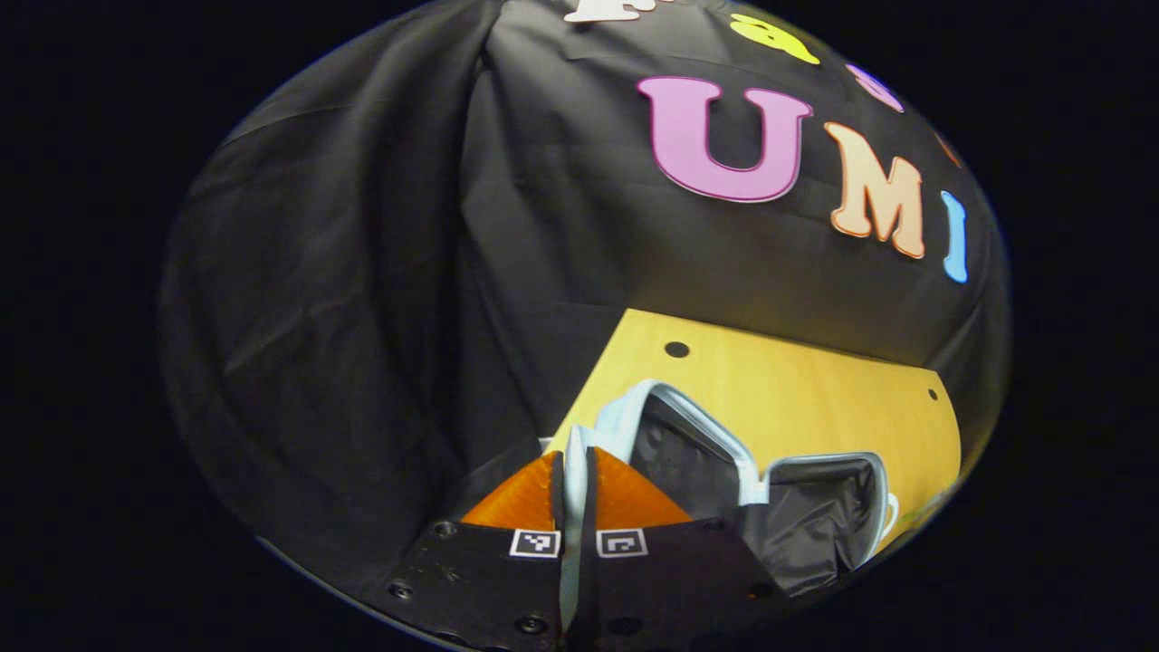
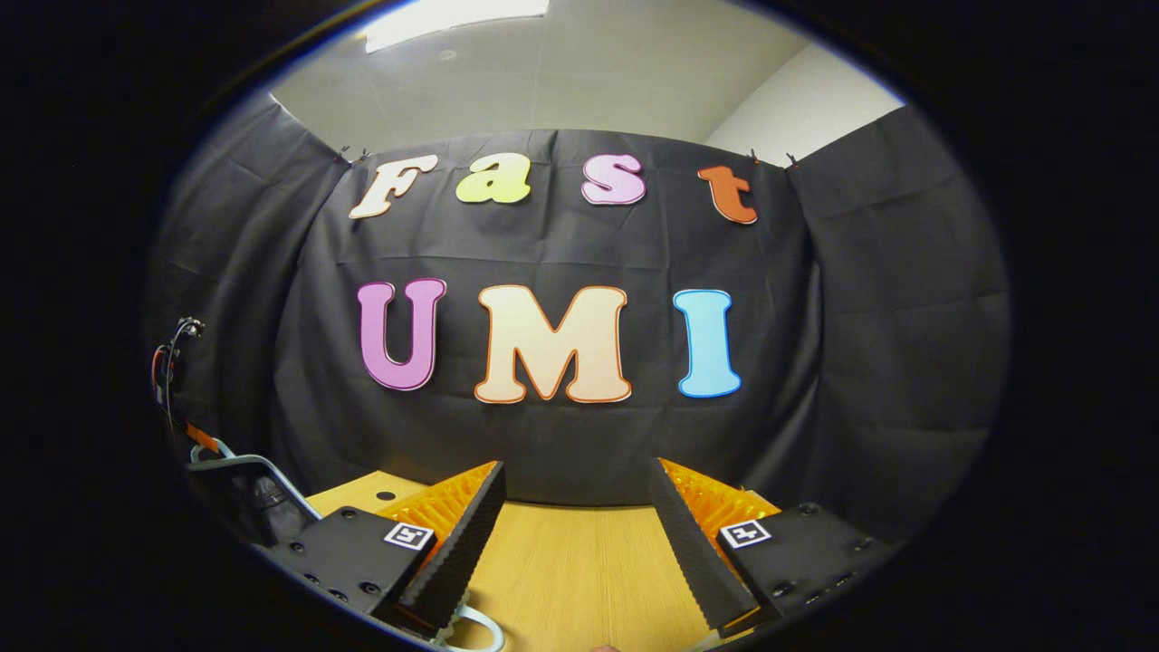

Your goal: First open the suitcase, pack the skin care products into it, and then close the suitcase.

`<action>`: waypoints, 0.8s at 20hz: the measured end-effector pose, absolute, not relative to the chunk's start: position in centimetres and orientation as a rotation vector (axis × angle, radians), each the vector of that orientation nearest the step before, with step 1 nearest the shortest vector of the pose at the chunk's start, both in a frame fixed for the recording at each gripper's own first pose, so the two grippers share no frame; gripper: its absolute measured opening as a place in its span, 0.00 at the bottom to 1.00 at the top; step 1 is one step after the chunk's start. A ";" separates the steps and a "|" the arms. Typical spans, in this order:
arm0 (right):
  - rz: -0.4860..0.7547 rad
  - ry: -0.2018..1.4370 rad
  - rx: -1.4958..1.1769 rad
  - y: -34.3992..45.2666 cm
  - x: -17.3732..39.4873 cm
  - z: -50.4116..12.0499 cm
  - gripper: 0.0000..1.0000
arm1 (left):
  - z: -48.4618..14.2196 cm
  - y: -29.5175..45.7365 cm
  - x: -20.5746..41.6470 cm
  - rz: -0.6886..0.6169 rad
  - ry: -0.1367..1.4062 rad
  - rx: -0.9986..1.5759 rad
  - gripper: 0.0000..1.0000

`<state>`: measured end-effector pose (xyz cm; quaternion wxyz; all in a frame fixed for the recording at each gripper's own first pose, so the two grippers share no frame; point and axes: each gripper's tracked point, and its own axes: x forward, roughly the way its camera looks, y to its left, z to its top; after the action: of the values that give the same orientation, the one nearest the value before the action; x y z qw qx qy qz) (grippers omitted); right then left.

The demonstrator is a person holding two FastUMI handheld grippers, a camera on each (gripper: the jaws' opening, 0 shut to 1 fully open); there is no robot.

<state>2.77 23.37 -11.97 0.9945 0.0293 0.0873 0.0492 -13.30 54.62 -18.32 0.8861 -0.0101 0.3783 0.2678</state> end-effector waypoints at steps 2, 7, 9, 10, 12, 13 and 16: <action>0.093 0.170 0.039 23.5 2.8 -11.9 1.00 | -19.4 55.6 -14.2 0.569 0.790 -0.075 0.00; 0.080 0.191 0.016 23.7 3.1 -12.3 0.98 | -23.9 58.2 -16.0 0.616 0.809 -0.121 0.00; 0.082 0.195 0.000 23.8 2.9 -12.5 0.98 | -25.7 59.2 -16.8 0.639 0.828 -0.141 0.01; 0.086 0.195 -0.007 23.9 2.8 -12.5 1.00 | -26.2 59.3 -17.0 0.656 0.833 -0.144 0.00; 0.081 0.184 -0.043 23.6 2.8 -12.4 1.00 | -26.7 60.1 -17.3 0.736 0.796 -0.084 0.04; 0.079 0.179 -0.056 23.4 2.8 -12.4 1.00 | -25.7 60.8 -17.8 0.791 0.751 -0.006 0.06; 0.120 0.173 -0.025 24.0 2.9 -12.0 0.98 | -21.4 60.7 -16.5 0.832 0.604 0.113 0.47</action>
<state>2.86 24.05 -12.05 0.9944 -0.0125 0.0863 0.0599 -16.55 60.70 -21.35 0.8692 0.0538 0.2889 0.3977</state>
